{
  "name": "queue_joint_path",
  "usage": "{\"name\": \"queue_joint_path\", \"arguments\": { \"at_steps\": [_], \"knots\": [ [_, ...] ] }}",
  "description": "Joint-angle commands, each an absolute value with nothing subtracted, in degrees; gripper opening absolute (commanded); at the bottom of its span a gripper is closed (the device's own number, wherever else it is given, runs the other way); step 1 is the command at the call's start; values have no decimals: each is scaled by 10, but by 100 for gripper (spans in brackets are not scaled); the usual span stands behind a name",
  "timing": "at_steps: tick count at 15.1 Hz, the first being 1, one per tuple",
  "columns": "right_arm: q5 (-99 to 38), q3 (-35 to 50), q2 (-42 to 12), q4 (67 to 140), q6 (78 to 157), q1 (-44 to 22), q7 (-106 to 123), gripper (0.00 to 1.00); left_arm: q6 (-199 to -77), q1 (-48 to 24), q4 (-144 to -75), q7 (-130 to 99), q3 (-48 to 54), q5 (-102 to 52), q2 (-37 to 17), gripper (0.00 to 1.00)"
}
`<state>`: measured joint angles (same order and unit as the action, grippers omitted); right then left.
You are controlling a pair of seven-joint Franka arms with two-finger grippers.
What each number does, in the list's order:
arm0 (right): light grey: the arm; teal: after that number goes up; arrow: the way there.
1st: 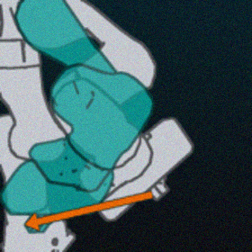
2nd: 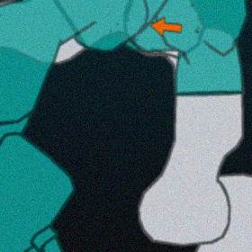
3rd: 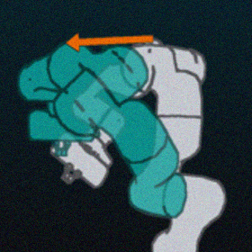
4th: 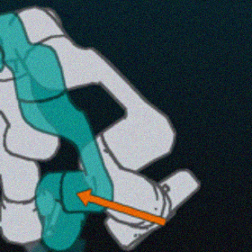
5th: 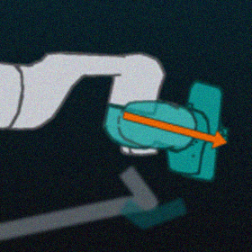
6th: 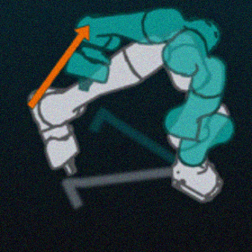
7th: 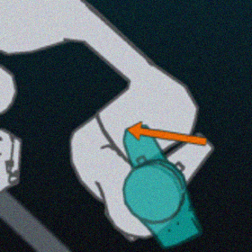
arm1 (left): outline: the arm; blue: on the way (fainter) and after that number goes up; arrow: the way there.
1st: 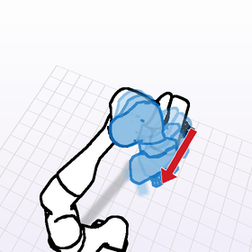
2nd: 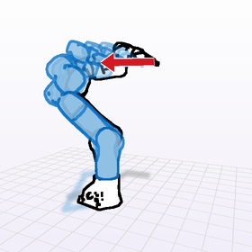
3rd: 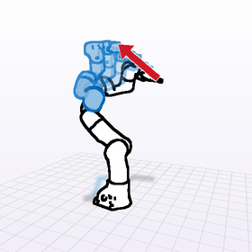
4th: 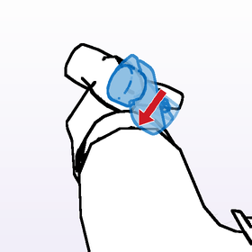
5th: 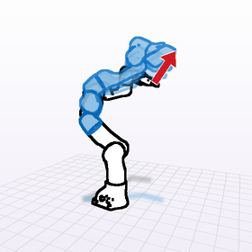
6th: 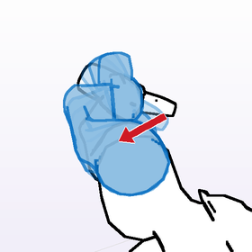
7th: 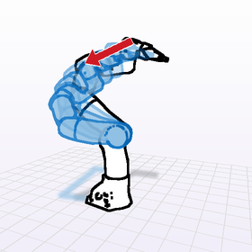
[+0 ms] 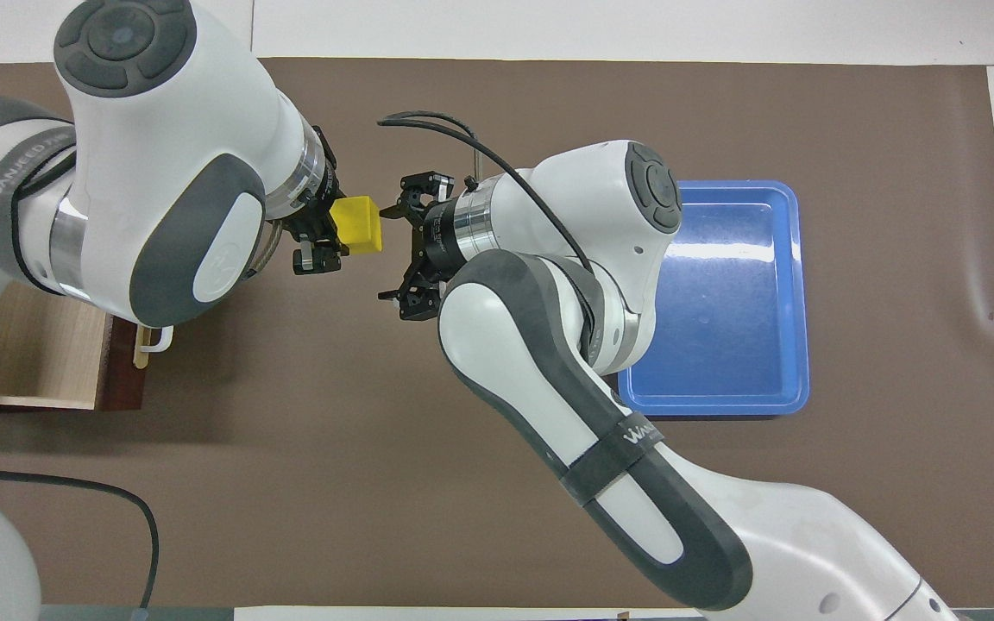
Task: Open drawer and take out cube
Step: 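Close the right gripper on the yellow cube held by the left gripper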
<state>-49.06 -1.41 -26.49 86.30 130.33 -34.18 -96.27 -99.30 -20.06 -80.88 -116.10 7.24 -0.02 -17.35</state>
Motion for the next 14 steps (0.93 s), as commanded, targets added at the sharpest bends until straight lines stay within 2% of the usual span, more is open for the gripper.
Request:
{"name": "queue_joint_path", "arguments": {
  "at_steps": [1,4,6,14],
  "knots": [
    [-476,-11,-281,833,1289,-339,-985,100,-1001,-215,-811,-1171,64,-9,-174,0],
    [-475,-11,-288,827,1291,-310,-977,100,-1001,-215,-811,-1171,64,-9,-174,0],
    [-476,-11,-299,799,1288,-313,-982,100,-1001,-216,-811,-1171,64,-9,-174,0],
    [-468,-11,-297,799,1291,-346,-983,100,-1002,-216,-811,-1171,64,-9,-174,0]
  ]
}}
